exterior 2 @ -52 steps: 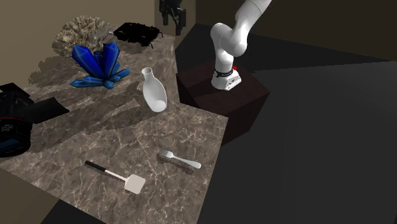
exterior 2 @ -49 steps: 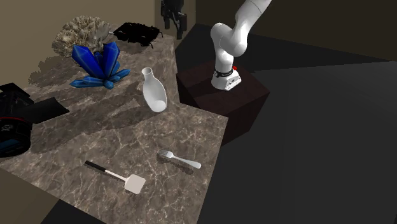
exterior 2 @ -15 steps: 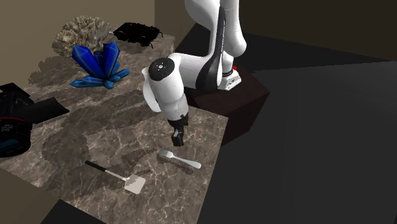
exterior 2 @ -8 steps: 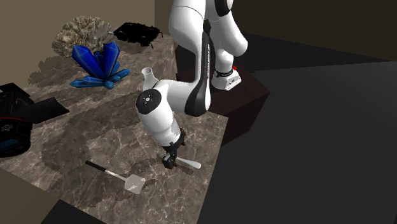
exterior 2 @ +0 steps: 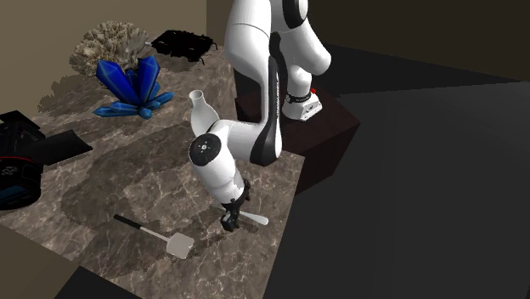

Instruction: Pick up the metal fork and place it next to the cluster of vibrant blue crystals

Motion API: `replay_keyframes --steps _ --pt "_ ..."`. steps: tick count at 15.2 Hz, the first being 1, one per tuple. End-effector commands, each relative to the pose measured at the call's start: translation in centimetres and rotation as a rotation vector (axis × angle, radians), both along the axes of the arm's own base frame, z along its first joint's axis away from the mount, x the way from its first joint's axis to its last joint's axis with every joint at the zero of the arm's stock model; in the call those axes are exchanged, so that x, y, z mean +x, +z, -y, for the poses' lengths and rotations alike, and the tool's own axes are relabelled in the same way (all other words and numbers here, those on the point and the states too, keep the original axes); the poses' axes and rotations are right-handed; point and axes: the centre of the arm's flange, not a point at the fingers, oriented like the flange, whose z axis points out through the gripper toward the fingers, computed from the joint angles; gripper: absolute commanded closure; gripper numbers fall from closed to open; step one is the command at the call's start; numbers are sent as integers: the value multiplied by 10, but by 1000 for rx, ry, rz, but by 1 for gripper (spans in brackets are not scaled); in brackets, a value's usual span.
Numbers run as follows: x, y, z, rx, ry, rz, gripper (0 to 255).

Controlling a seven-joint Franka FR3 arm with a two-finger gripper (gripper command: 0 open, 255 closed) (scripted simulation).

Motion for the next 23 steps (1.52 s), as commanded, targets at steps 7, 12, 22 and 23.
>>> replay_keyframes --steps 7,12,22,23 --pt "-1 -2 0 0 0 0 255" --pt "-1 -2 0 0 0 0 255" --pt "-1 30 0 0 0 0 255" --pt "-1 35 0 0 0 0 255"
